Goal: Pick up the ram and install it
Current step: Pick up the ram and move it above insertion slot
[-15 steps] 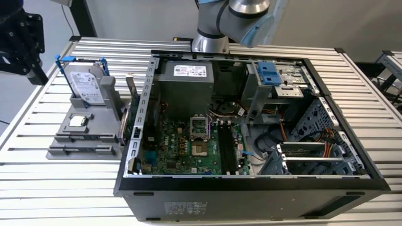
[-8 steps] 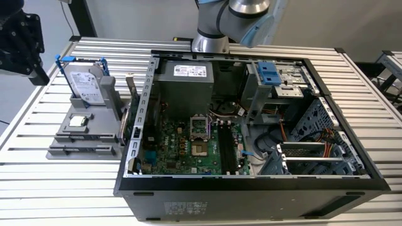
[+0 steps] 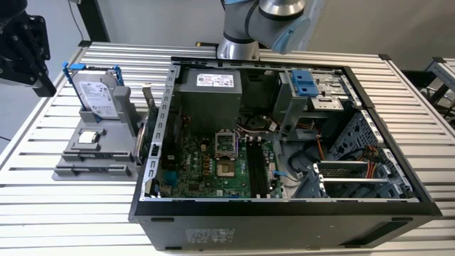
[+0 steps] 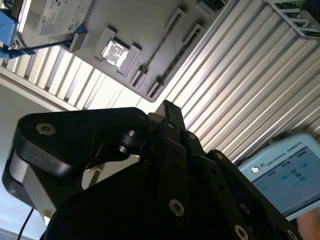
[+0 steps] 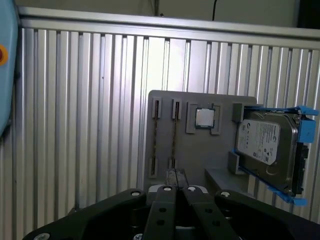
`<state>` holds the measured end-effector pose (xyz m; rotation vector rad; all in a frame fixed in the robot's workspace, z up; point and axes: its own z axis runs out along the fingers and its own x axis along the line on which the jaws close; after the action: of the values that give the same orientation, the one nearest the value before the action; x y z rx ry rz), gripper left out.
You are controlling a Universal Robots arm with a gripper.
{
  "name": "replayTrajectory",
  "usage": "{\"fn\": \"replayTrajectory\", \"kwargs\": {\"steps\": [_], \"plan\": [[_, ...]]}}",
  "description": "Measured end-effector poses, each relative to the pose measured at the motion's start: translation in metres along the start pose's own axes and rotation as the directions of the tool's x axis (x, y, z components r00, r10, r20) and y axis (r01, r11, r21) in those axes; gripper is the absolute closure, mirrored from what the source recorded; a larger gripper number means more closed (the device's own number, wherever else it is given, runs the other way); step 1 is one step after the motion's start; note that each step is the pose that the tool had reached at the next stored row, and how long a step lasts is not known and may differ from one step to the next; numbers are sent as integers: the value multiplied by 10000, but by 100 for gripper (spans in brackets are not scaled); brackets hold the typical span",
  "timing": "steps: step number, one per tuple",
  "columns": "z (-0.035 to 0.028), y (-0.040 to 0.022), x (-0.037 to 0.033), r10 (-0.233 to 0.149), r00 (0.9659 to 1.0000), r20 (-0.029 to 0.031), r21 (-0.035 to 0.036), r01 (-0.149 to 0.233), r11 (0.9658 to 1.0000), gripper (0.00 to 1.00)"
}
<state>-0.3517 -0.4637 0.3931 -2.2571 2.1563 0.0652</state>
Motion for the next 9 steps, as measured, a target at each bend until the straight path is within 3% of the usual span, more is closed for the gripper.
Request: {"fn": "replayTrajectory", "kwargs": {"steps": [9], "plan": [[0, 0, -4, -21, 10000, 0, 29, 21, 10000, 100]]}}
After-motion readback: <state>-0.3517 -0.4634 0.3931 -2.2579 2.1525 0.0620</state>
